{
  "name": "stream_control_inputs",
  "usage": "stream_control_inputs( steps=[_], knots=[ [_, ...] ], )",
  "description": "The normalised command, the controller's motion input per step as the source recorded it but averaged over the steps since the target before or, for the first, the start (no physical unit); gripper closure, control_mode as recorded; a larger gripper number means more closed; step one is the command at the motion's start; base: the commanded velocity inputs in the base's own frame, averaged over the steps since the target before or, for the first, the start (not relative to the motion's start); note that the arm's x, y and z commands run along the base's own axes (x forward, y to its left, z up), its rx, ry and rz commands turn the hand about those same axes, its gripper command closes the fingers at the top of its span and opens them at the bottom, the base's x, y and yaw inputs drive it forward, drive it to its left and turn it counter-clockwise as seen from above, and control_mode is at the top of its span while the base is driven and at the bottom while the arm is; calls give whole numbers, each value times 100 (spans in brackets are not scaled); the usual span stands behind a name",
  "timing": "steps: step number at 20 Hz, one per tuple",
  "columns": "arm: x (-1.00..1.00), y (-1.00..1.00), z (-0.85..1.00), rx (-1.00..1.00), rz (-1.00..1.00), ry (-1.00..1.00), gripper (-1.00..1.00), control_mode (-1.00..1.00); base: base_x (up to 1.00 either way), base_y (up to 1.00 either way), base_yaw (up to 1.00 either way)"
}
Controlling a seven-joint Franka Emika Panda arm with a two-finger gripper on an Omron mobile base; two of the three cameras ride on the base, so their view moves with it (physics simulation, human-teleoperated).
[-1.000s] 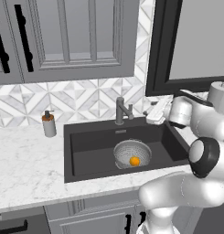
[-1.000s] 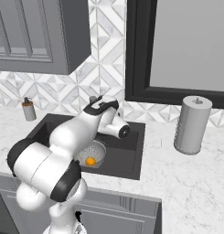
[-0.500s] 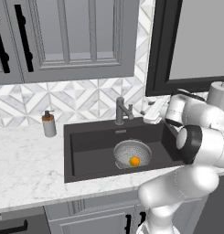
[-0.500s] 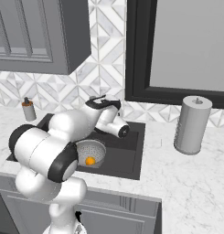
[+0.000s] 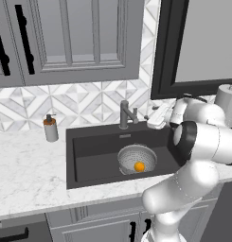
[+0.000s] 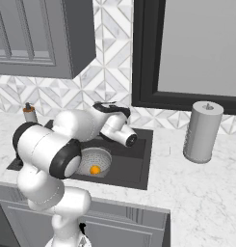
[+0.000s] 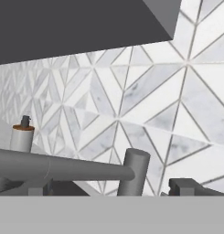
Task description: Put the colander in the sink, put the orange in the colander, and turn on the sink faucet and pour water over the colander.
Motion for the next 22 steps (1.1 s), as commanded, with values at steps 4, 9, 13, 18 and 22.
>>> stream_control_inputs(
  steps=[4, 9, 13, 18, 22],
  knots=[
    [17, 0, -4, 0, 0, 0, -100, -100, 0, 0, 0],
    [23, 6, -1, 0, 0, 0, -100, -100, 0, 0, 0],
    [20, 8, -9, 0, 0, 0, -100, -100, 0, 0, 0],
    [14, 9, -14, 0, 0, 0, -100, -100, 0, 0, 0],
    [17, 1, -13, 0, 0, 0, -100, -100, 0, 0, 0]
  ],
)
